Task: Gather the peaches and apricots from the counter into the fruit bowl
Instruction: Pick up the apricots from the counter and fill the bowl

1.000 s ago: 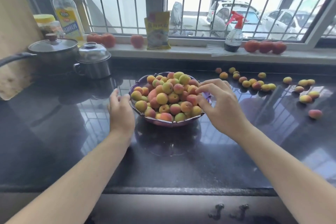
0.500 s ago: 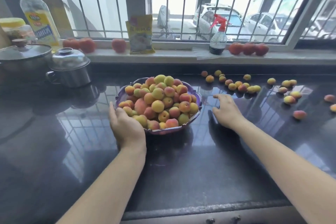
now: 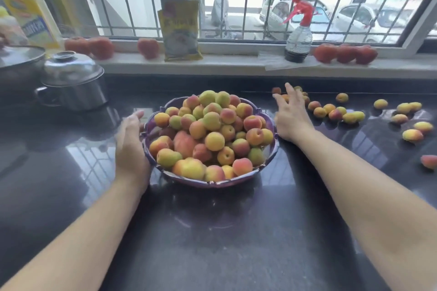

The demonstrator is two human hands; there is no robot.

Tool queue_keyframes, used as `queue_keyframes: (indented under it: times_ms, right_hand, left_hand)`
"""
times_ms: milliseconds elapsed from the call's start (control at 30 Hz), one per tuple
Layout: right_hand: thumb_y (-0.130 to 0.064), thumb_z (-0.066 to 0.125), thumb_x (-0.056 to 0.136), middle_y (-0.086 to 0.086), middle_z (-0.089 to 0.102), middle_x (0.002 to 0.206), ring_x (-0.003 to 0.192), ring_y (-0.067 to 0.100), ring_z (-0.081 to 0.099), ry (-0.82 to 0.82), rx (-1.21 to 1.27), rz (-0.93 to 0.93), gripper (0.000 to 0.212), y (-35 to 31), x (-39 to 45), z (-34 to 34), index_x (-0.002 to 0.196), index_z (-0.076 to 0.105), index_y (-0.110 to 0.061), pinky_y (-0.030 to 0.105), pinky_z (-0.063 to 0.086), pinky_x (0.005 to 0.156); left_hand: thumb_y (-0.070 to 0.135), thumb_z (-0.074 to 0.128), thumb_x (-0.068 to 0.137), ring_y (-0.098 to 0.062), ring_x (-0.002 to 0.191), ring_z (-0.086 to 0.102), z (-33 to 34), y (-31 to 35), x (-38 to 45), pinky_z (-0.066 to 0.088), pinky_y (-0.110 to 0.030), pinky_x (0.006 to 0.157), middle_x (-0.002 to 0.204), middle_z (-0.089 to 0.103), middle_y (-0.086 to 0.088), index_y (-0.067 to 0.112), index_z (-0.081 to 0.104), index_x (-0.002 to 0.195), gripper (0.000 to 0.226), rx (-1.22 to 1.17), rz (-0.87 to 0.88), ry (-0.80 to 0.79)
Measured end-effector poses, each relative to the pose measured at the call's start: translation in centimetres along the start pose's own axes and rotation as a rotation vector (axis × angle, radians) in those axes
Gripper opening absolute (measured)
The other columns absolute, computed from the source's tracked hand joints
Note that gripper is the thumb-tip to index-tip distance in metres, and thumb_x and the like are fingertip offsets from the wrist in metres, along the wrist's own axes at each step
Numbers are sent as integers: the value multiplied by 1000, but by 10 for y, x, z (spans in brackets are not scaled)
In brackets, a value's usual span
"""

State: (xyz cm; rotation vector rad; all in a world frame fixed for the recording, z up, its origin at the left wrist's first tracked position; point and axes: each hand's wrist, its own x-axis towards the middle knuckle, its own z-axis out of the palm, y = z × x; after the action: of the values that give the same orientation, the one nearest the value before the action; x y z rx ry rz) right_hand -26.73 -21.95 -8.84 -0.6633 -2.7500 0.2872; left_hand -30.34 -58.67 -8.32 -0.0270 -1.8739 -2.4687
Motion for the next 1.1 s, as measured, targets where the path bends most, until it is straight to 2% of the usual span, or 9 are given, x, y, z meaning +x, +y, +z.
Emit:
queue_keyframes:
  times_ms: [67, 233, 367, 433, 533, 633, 867, 1000, 1100]
  right_hand:
    - [-23, 44, 97, 10, -3, 168, 153, 39, -3, -28, -5, 48, 59, 1, 16, 5, 154, 29, -20, 50, 5, 124]
    - [-33, 37, 102, 16, 20, 159, 140, 39, 32, -55, -18, 81, 46, 5, 24, 10, 141, 49, -13, 47, 27, 117]
    - [-21, 46, 101, 15, 40, 137, 121, 36, 47, 98, 71, 16, 29, -1, 10, 5, 125, 61, -16, 44, 42, 104]
    - [-20, 49, 102, 14, 47, 128, 115, 34, 53, 114, 163, -13, 26, -3, 0, 0, 125, 62, -19, 40, 44, 98]
    - [-26, 62, 99, 7, 62, 118, 109, 26, 61, 129, 503, 40, 30, -13, -20, -22, 128, 60, -21, 37, 50, 96]
    - [-36, 71, 92, 0, 68, 109, 101, 17, 65, 207, 758, -2, 30, -37, -59, -63, 118, 63, -22, 34, 56, 88]
    - [-15, 78, 82, -10, 66, 108, 110, 17, 58, 92, 598, -447, 33, -96, -126, -84, 114, 70, -22, 25, 46, 97]
    - [-9, 76, 84, -7, 61, 121, 121, 14, 50, 83, 556, -441, 35, -89, -128, -77, 114, 72, -27, 15, 39, 100]
    - [-6, 73, 87, -7, 62, 120, 120, 8, 56, 101, 689, -387, 31, -80, -125, -85, 115, 72, -21, 17, 41, 102]
  left_hand:
    - [38, 55, 99, -30, 127, 69, -1, 1, 2, 56, -47, 110, 141, 66, -21, 30, 73, 121, 30, -6, 17, -26]
    - [5, 41, 110, -14, 96, 77, 1, -1, 3, 62, -22, 78, 126, 73, -17, 6, 62, 141, 37, -14, -13, -61]
    - [16, 53, 93, -25, 114, 75, -1, -1, 8, 63, -35, 96, 133, 72, -20, 2, 64, 141, 51, -28, 4, -84]
    - [18, 51, 84, -32, 119, 73, -1, 0, 8, 60, -46, 104, 127, 76, -18, 4, 70, 133, 55, -27, 11, -108]
    - [8, 43, 92, -24, 99, 77, -1, -1, 7, 61, -40, 90, 101, 82, -8, 10, 79, 109, 39, -21, 35, -132]
    - [0, 37, 96, -19, 90, 77, -1, -4, 5, 61, -29, 77, 92, 83, -3, 16, 82, 97, 47, -42, 55, -147]
    - [13, 44, 86, -20, 95, 76, -2, 0, 1, 60, -34, 83, 95, 83, -1, 22, 86, 91, 43, -32, 84, -148]
    - [21, 46, 82, -44, 115, 72, -5, -2, 6, 56, -61, 102, 110, 81, -16, 23, 86, 99, 43, 5, 104, -156]
    - [21, 46, 82, -43, 112, 73, -6, -4, 8, 59, -54, 96, 107, 82, -14, 22, 86, 98, 43, 3, 93, -146]
